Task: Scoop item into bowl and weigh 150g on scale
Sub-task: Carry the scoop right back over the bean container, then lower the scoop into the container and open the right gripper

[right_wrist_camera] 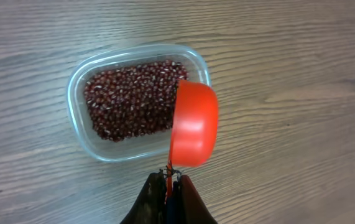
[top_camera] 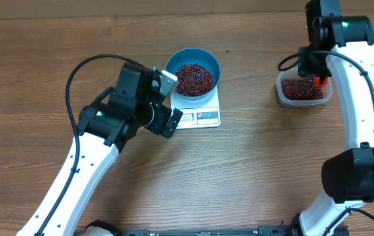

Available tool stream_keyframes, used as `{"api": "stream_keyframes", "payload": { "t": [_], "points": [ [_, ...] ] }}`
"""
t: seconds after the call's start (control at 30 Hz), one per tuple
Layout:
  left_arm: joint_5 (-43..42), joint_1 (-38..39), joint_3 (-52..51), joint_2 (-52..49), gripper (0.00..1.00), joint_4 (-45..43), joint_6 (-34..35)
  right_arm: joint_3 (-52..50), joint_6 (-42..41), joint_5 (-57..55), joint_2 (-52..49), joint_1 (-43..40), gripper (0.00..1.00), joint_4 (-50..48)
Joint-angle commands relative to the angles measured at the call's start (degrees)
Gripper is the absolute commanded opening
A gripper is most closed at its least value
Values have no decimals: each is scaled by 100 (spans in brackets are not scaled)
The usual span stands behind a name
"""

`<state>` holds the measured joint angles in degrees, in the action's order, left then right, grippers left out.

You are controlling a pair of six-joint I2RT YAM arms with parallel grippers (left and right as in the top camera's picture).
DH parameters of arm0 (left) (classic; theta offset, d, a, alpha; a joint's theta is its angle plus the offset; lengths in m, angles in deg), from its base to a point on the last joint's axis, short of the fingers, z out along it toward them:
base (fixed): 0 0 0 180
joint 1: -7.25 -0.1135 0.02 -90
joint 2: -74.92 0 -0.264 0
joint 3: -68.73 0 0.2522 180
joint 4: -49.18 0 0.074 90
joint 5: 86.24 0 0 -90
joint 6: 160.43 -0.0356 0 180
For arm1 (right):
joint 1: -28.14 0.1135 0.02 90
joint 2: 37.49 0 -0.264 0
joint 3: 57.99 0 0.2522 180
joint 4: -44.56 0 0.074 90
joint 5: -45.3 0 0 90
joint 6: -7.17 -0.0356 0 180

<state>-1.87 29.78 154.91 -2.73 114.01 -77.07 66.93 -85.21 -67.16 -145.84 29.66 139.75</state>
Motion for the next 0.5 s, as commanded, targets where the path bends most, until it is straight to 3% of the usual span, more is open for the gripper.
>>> {"api": "stream_keyframes", "payload": {
  "t": [0.0,0.47],
  "points": [
    [-83,37,7,-35,100,-11,-107,-15,-459,-118,153,-44,4,-72],
    [-83,37,7,-35,100,-11,-107,-468,-535,3484,151,-1519,4,-575]
  ]
}}
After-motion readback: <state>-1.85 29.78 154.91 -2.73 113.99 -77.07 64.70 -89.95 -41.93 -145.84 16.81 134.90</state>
